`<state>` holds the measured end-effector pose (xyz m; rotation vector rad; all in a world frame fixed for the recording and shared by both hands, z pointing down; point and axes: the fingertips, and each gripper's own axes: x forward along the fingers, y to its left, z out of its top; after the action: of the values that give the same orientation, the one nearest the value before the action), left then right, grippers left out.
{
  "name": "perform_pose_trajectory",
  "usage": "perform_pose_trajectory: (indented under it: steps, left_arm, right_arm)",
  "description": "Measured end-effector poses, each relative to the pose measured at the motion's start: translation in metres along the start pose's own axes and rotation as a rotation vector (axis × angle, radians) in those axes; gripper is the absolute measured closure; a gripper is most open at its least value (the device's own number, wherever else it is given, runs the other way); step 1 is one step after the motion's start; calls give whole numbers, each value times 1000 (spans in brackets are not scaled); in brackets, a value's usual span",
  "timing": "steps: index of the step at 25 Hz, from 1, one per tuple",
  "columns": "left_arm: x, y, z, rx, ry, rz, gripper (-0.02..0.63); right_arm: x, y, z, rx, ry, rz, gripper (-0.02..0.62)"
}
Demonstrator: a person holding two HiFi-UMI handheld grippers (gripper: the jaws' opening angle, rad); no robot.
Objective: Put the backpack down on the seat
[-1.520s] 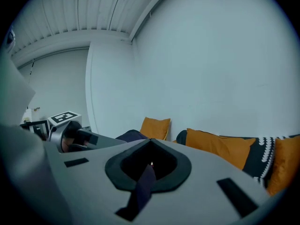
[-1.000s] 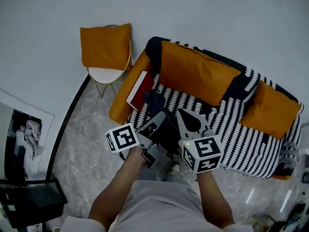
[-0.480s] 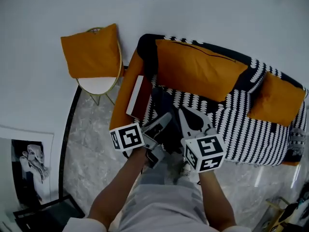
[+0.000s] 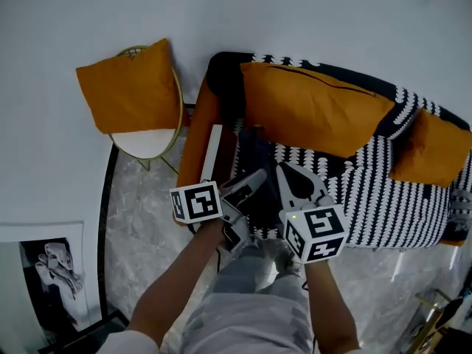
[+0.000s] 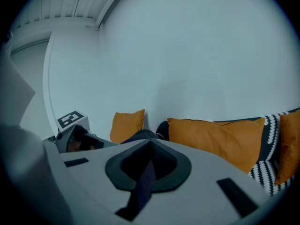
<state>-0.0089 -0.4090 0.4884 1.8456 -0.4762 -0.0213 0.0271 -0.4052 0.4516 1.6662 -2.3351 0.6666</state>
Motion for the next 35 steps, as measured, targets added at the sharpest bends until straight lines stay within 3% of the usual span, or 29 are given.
perform_pose_trajectory:
  steps: [19, 35]
  left_arm:
    - [5, 105, 52, 82, 213, 4, 578]
    - [-11, 146, 77, 63, 186, 61, 578]
  right_arm:
    - [90, 16, -36, 72, 64, -39, 594]
    - [129, 39, -54, 95, 90, 43, 594]
